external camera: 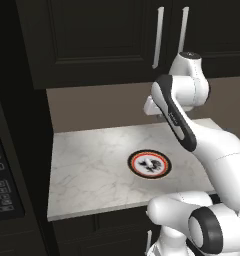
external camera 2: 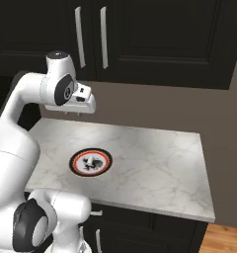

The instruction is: Pick up the marshmallow and place it in the cup of hot chocolate on the dining counter.

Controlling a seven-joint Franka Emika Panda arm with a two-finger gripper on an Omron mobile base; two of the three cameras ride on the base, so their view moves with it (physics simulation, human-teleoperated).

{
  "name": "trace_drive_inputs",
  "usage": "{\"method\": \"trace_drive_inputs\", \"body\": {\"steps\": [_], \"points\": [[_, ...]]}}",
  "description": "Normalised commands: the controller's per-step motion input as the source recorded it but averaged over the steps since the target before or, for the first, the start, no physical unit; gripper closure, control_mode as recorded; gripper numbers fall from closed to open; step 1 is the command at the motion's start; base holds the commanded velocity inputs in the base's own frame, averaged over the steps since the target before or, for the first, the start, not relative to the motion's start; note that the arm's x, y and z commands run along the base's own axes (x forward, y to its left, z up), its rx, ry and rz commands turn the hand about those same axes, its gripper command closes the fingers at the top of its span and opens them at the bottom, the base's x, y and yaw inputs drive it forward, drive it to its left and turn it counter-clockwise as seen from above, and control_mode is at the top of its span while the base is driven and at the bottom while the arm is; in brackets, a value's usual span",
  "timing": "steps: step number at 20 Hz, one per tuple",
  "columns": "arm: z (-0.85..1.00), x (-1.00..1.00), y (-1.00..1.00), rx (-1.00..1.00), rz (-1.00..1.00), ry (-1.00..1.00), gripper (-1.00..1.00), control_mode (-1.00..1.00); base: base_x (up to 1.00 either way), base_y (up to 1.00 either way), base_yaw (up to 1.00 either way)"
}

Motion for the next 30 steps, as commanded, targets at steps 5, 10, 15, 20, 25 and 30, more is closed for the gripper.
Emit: {"method": "trace_drive_inputs", "body": {"steps": [5, 10, 15, 20, 25, 30], "points": [[-0.47, -0.03, 0.0, -0.04, 0.0, 0.0, -1.0, -1.0, 0.0, 0.0, 0.0], [-0.67, 0.0, 0.0, 0.0, 0.0, 0.03, -1.0, -1.0, 0.0, 0.0, 0.0], [-0.76, 0.04, 0.0, -0.01, 0.0, 0.0, -1.0, -1.0, 0.0, 0.0, 0.0], [-0.61, 0.05, 0.0, -0.08, 0.0, 0.01, -1.0, -1.0, 0.0, 0.0, 0.0], [-0.39, 0.44, 0.0, 0.0, 0.0, 0.14, -1.0, -1.0, 0.0, 0.0, 0.0], [-0.43, 0.48, 0.0, 0.0, 0.0, 0.19, -1.0, -1.0, 0.0, 0.0, 0.0]]}}
